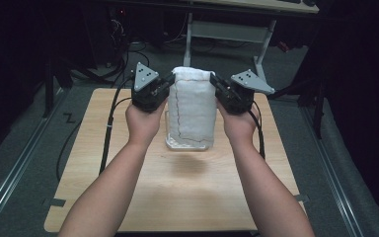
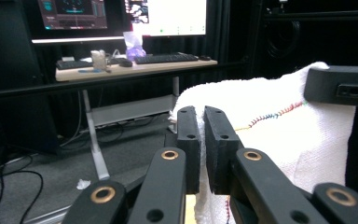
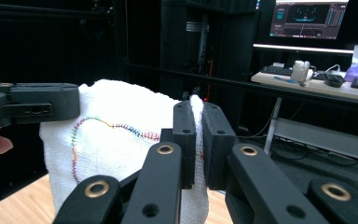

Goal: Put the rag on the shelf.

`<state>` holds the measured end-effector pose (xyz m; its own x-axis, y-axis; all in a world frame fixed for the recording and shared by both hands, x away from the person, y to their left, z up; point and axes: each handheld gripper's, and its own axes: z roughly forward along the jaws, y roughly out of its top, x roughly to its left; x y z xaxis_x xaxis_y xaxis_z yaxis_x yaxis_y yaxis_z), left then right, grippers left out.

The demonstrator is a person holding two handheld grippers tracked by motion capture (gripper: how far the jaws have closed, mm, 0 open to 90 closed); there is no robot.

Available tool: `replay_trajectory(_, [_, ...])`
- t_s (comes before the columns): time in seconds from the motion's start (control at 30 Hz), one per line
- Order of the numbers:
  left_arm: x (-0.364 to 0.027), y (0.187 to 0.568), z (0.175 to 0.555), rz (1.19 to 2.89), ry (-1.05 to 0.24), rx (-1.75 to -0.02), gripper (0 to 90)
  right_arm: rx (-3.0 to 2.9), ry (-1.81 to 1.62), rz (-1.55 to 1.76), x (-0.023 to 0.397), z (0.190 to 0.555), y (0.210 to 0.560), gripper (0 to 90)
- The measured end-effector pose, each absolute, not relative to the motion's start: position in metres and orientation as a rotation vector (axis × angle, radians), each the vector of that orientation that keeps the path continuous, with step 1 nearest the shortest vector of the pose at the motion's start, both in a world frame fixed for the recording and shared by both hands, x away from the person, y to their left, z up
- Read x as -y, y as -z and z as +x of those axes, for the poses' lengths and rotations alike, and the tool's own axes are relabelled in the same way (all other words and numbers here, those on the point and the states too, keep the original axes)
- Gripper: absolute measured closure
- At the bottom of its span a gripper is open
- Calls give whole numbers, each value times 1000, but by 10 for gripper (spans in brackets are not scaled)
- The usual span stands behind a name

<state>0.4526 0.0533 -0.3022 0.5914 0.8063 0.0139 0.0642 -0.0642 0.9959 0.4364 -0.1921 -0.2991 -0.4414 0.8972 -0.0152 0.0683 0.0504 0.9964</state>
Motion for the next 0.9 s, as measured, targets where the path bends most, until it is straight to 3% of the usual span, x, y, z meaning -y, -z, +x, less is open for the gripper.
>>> replay_trajectory(0.47, [-53, 297, 485, 1550, -709, -800, 855, -1622, -1475, 1033, 191, 473, 304, 857])
replay_trajectory(0.9, [-48, 327, 531, 1593, -615, -896, 854, -1693, -1367, 1078, 191, 509, 317, 856])
